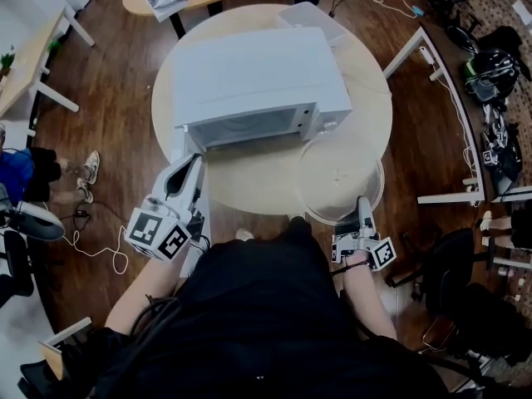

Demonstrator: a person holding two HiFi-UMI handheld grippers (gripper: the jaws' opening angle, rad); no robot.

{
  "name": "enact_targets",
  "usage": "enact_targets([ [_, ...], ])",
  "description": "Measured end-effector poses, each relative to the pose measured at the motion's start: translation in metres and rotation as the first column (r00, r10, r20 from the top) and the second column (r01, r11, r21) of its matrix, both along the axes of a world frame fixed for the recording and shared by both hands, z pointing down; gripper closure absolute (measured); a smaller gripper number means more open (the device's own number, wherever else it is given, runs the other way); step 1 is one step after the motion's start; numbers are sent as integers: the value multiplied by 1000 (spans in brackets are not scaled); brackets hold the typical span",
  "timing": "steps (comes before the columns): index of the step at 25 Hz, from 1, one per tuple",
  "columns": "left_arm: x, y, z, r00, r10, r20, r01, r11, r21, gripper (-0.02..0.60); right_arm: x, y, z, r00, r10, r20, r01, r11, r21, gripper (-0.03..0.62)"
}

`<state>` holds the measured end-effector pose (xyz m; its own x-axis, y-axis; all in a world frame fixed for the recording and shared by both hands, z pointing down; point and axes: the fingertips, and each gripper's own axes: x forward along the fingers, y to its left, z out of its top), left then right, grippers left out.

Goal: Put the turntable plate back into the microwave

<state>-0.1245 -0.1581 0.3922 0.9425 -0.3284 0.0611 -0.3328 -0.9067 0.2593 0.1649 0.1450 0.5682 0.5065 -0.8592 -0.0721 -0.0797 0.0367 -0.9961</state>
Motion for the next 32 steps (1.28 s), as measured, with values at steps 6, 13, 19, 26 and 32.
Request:
enact_targets([
  [6,-16,-4,-9,1000,-3,5,3,999,-34,575,-10,-11,-9,998,-32,-53,34,999,35,559],
  [13,-19,-12,7,1000,-4,-23,3,999,-40,575,-26,-28,-4,999,-42,-6,42,999,1,559],
  [19,-17,-14,8,999,18,-28,-19,1000,-19,575,-28,-29,-12,999,-45,-21,45,999,11,557],
  [26,-15,-18,6,999,9,-47,-11,999,-43,577,-34,-36,-7,996,-85,-20,84,996,-16,556],
  [32,5,-2,12,997,30,-74,-33,999,-37,577,-20,-15,-8,996,-81,-23,80,997,-16,556],
])
